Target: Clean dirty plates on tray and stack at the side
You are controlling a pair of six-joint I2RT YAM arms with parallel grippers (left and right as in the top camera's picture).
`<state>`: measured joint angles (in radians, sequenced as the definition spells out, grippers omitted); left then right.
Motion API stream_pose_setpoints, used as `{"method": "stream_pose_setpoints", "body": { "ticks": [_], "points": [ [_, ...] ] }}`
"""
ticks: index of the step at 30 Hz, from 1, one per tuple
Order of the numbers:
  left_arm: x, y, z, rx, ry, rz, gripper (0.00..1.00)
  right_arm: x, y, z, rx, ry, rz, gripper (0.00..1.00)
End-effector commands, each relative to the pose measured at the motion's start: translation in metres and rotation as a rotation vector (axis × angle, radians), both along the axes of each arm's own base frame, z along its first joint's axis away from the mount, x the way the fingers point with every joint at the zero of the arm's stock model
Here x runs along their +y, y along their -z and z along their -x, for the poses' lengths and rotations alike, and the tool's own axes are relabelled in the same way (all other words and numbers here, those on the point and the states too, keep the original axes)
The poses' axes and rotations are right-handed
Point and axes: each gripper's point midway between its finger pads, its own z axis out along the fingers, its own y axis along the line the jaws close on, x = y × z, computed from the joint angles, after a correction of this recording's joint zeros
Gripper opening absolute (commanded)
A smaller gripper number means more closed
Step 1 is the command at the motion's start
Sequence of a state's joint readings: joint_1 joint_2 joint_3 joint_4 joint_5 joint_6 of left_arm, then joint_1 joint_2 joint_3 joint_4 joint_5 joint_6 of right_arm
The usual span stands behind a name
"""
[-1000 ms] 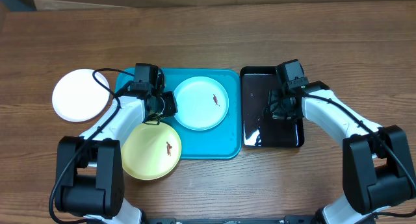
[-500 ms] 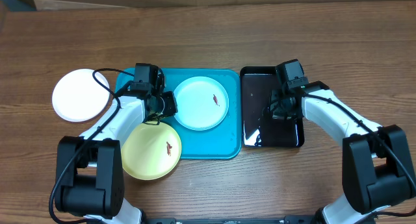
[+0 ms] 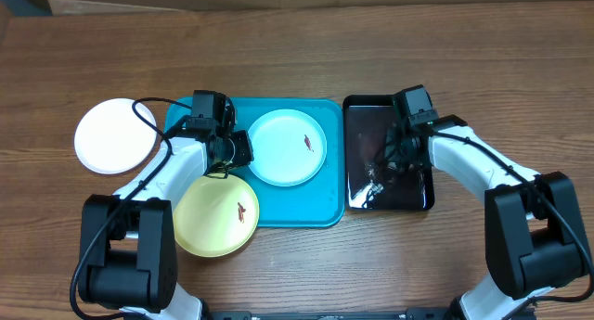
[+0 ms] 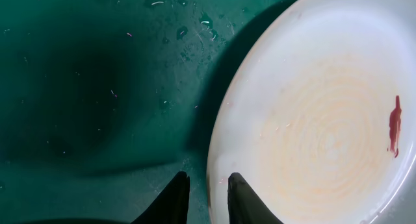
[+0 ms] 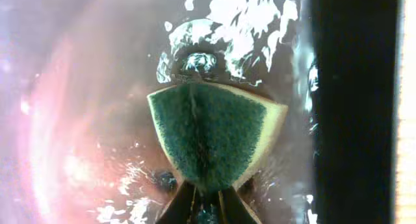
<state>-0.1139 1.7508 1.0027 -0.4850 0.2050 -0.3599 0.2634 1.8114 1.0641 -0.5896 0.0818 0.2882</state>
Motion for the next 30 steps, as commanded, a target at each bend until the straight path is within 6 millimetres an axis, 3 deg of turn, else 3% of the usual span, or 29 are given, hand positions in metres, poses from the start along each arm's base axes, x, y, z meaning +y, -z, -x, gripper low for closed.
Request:
{"method": "stream_pose_setpoints", "body": {
  "ticks": [1,4,8,15,27,30],
  "points": [
    [0.001,0.004,0.001,0.01,0.003,-0.008,0.24,0.029,-0.006,0.0,0.005,-0.06,-0.089,0.04],
    [0.001,0.004,0.001,0.01,0.003,-0.008,0.26,0.043,-0.007,0.003,-0.004,-0.131,-0.074,0.04],
    [0.001,0.004,0.001,0.01,0.003,-0.008,0.28,0.045,-0.008,0.0,-0.049,-0.149,0.026,0.04],
    [0.001,0.004,0.001,0.008,0.003,-0.008,0.19,0.05,-0.009,0.0,-0.061,-0.163,0.039,0.04],
    [0.001,0.012,-0.001,0.044,0.003,-0.011,0.19,0.051,-0.01,-0.001,-0.065,-0.163,0.037,0.05],
    [0.0,0.015,-0.002,0.065,0.004,-0.014,0.14,0.051,-0.01,-0.001,-0.065,-0.163,0.038,0.05]
  ]
}}
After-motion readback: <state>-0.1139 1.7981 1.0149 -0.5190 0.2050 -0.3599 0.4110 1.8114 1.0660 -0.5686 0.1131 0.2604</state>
